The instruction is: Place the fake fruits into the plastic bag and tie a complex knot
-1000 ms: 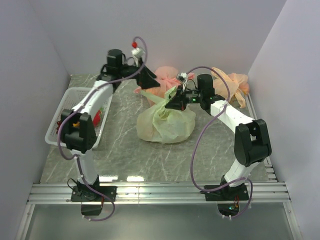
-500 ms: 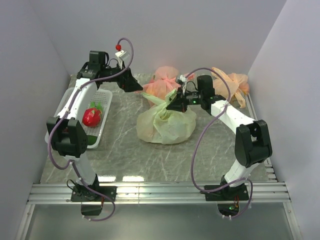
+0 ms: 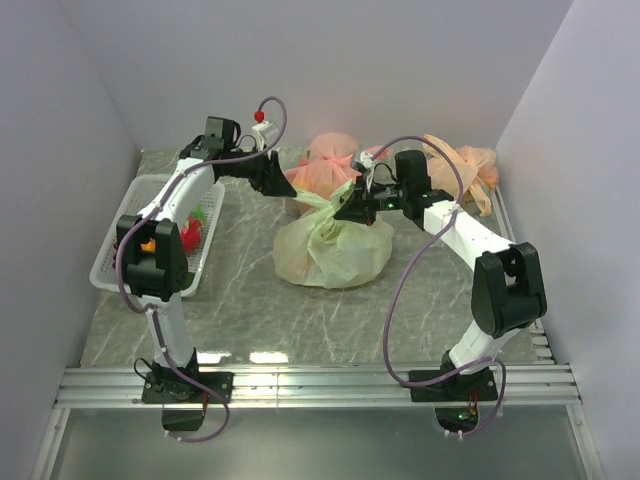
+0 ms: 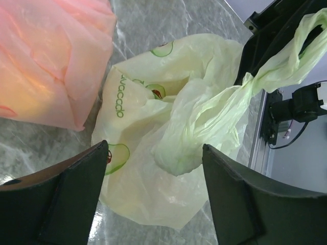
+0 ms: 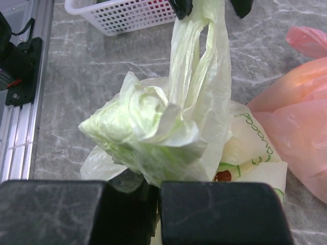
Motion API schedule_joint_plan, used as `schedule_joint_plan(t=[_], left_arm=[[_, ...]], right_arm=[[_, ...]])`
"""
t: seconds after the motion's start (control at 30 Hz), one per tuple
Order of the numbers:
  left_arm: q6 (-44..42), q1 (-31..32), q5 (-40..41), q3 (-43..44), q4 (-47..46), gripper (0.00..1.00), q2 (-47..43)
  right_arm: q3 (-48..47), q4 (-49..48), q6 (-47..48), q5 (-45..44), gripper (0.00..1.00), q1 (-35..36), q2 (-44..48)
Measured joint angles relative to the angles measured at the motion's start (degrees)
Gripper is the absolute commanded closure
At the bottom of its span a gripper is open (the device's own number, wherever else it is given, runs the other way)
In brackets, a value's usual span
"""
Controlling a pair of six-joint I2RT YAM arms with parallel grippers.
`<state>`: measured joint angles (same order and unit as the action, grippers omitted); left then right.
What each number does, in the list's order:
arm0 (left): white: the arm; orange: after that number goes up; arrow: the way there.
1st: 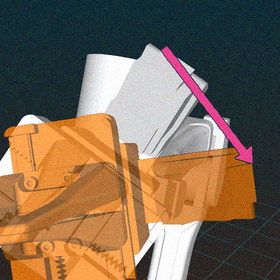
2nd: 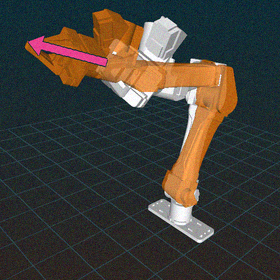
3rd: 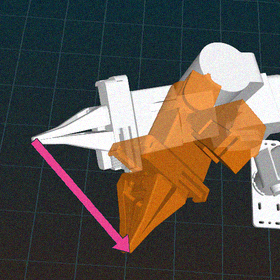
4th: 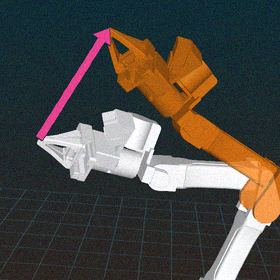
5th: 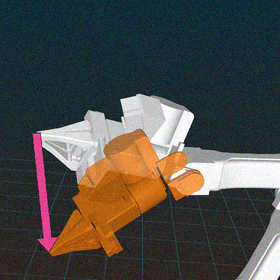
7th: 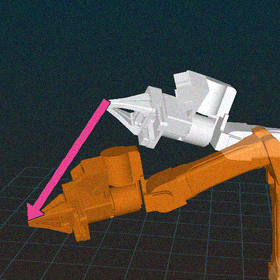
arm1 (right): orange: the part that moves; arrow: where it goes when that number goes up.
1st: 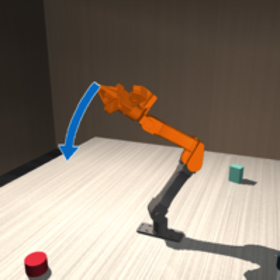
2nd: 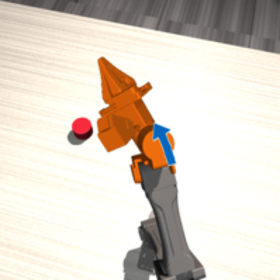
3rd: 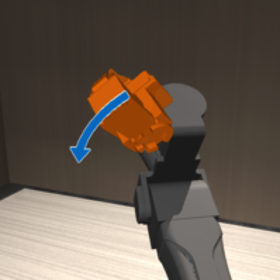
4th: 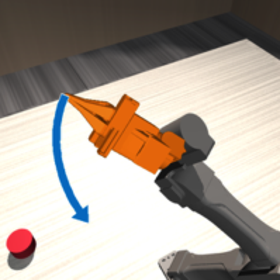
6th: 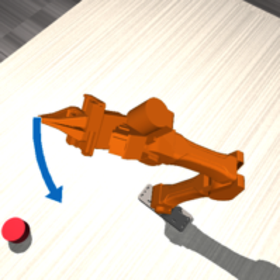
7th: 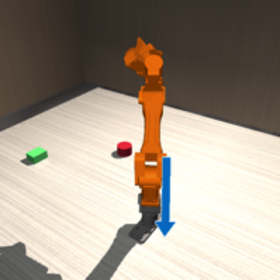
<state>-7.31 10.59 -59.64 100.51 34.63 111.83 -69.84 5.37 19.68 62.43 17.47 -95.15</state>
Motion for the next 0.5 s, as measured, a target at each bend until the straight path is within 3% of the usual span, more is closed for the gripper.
schedule_joint_plan(t=[0.07,0.17,0.27,0.3,0.37,0.47,0.5], left_arm=[[0.68,0.0,-0.07,-0.83,0.0,0.27,0.09],[1.7,-0.04,-0.94,-1.29,-0.2,0.44,0.09],[4.17,-0.28,-2.62,-2.84,-2.6,0.64,-0.04],[5.49,-0.35,-3.28,-3.76,-3.87,0.78,-0.22],[8.07,-0.55,-4.46,-6.03,-6.64,0.94,-0.7],[11.32,-0.76,-5.62,-8.74,-11.15,0.95,-1.68],[12.02,-0.76,-5.75,-9.18,-12.15,0.9,-2.01]], right_arm=[[0.0,0.0,0.35,0.0,1.0,0.0,0.11],[0.0,0.0,0.66,-0.02,1.0,0.0,0.17],[-0.02,0.0,0.81,-0.02,1.0,0.0,0.17],[0.0,0.02,0.81,-0.04,1.0,0.0,0.17],[0.0,0.04,0.81,-0.09,1.0,0.0,0.17],[-0.02,0.13,0.79,-0.11,1.0,0.0,0.17],[-0.02,0.24,0.81,-0.11,1.0,0.0,0.17]])
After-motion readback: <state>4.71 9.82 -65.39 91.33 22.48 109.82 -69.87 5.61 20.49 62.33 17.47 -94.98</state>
